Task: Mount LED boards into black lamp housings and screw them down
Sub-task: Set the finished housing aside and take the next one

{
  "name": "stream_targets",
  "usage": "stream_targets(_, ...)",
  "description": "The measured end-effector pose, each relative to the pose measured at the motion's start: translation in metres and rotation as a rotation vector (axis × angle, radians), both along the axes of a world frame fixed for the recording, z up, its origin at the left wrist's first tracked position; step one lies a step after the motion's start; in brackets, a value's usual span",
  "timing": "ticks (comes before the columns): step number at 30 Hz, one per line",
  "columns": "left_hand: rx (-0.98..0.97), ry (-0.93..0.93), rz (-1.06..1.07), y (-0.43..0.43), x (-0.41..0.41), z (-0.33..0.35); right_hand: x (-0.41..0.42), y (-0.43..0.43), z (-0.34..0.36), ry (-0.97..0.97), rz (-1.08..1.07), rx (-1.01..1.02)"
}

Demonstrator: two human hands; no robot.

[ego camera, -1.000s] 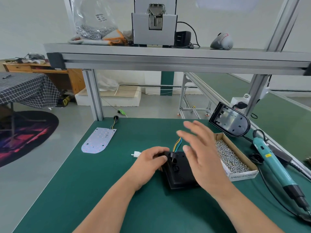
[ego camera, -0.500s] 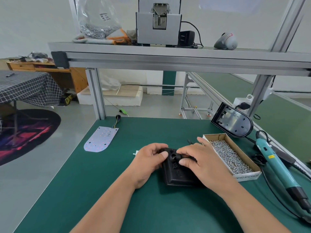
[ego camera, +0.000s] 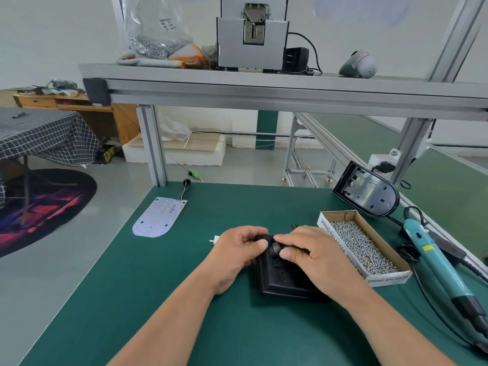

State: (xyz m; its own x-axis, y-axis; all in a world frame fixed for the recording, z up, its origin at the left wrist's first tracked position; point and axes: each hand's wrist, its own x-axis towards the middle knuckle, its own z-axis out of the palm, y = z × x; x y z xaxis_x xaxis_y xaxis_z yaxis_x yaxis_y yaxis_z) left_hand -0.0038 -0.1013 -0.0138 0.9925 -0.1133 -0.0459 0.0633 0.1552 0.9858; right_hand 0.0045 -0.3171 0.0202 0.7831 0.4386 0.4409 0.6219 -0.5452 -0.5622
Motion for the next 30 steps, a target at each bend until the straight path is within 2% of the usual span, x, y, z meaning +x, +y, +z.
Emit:
stream_targets(8, 0.028, 0.014, 0.007, 0.001, 0.004, -0.003, -0.001, 0.003, 0.002, 0.023, 0.03, 0.055)
stream_targets(13, 0.05, 0.018, 0.011, 0.0, 0.003, 0.0, -0.001, 0.006, 0.005, 0.009, 0.028, -0.003)
stream_targets(19, 0.1, 0.018, 0.02, -0.001, 0.002, 0.002, -0.004, 0.011, 0.013, -0.268, 0.097, -0.258)
stream_targets(21, 0.119, 0.022, 0.02, -0.001, 0.001, 0.002, -0.006, 0.011, 0.011, -0.328, 0.099, -0.288)
stream_targets(24, 0.109, 0.037, -0.002, -0.001, -0.001, 0.004, -0.007, 0.008, 0.006, -0.292, 0.101, -0.274)
stream_targets(27, 0.001, 0.046, -0.083, 0.001, -0.004, 0.011, -0.009, 0.01, -0.002, -0.241, 0.068, -0.283)
stream_targets(30, -0.039, 0.027, -0.147, 0.001, -0.006, 0.015, -0.014, 0.011, -0.006, -0.128, 0.014, -0.163)
